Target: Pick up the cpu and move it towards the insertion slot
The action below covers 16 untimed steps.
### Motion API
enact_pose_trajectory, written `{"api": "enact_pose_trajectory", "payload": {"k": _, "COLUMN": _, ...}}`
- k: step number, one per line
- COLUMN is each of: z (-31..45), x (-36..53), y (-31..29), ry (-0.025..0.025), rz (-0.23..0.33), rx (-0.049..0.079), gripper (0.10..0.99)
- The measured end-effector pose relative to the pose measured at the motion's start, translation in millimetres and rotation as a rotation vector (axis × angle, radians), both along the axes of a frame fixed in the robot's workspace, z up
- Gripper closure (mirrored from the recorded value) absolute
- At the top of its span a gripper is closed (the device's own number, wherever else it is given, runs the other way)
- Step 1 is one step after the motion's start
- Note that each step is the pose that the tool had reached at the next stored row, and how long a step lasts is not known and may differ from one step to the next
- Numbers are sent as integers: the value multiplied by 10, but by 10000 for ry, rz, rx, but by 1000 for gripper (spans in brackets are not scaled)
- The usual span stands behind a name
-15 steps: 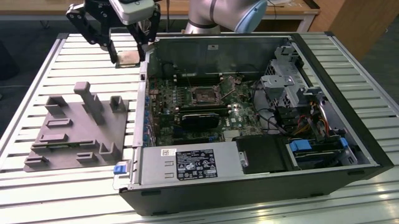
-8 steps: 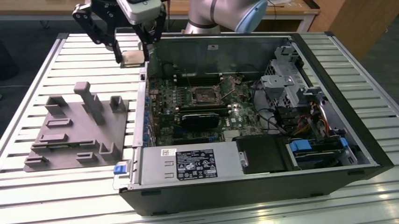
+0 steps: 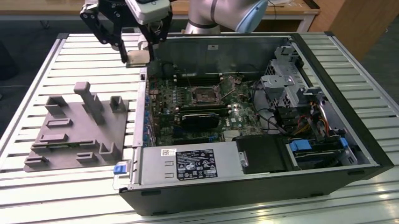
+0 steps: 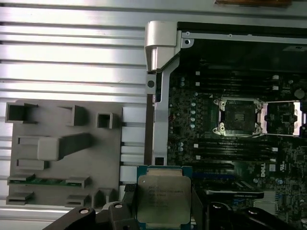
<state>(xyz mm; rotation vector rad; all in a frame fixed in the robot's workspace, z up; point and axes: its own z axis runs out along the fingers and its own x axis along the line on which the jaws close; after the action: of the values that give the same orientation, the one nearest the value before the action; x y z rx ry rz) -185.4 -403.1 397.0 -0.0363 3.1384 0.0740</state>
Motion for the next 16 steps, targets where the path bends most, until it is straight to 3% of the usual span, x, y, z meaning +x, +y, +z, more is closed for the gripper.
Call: {"api": "enact_pose_trajectory", "payload": {"k": 16, "z": 0, "x": 181, "y": 0, "ry": 1, "rz": 0, "rx": -1, "gripper": 545}}
